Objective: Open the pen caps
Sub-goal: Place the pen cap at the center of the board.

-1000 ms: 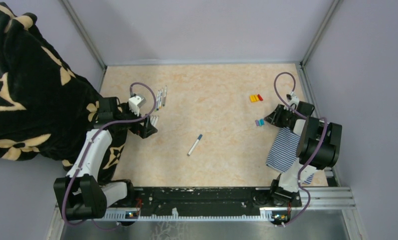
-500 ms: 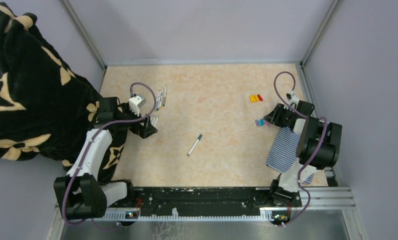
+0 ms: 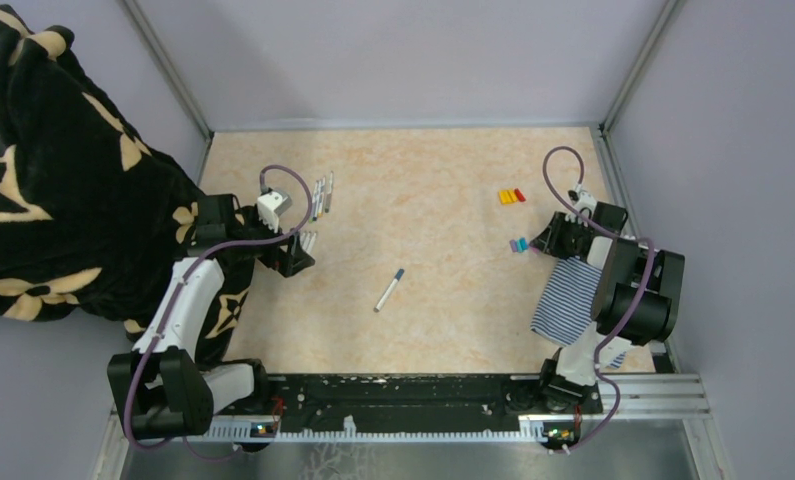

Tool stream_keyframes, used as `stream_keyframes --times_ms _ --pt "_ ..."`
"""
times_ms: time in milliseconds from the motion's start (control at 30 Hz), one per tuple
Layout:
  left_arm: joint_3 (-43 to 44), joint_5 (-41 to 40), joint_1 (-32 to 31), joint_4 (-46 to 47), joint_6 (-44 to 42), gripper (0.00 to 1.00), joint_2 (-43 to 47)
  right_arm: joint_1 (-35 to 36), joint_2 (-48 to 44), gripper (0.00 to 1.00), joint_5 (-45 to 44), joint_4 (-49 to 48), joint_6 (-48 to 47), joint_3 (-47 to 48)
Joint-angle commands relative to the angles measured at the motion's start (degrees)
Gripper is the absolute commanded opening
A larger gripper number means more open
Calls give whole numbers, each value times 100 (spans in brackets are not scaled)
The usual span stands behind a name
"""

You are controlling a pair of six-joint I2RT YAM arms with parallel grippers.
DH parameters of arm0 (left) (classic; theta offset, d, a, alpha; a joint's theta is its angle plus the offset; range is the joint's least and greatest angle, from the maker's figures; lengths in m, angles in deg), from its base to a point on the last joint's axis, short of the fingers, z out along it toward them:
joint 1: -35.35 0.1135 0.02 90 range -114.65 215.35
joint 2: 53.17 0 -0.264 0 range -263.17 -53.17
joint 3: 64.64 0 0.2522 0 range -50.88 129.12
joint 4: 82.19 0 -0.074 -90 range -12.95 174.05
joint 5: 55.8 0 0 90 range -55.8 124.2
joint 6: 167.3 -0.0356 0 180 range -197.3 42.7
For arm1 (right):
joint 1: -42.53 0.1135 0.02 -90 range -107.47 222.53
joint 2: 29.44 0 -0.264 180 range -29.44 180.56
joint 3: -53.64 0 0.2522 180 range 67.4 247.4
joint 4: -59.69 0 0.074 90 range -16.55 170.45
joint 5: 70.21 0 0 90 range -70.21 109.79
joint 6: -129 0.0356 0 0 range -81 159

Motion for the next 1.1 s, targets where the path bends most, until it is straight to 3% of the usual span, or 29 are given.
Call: stream_keyframes --times_ms 0,400,1067 --pt "-40 179 41 40 -136 100 -42 21 -219 22 -211 462 -422 168" --pt "-42 199 42 33 -137 100 -51 115 -280 10 -425 349 -480 36" --pt "-48 295 65 7 -162 100 -105 546 5 11 -670 219 -260 392"
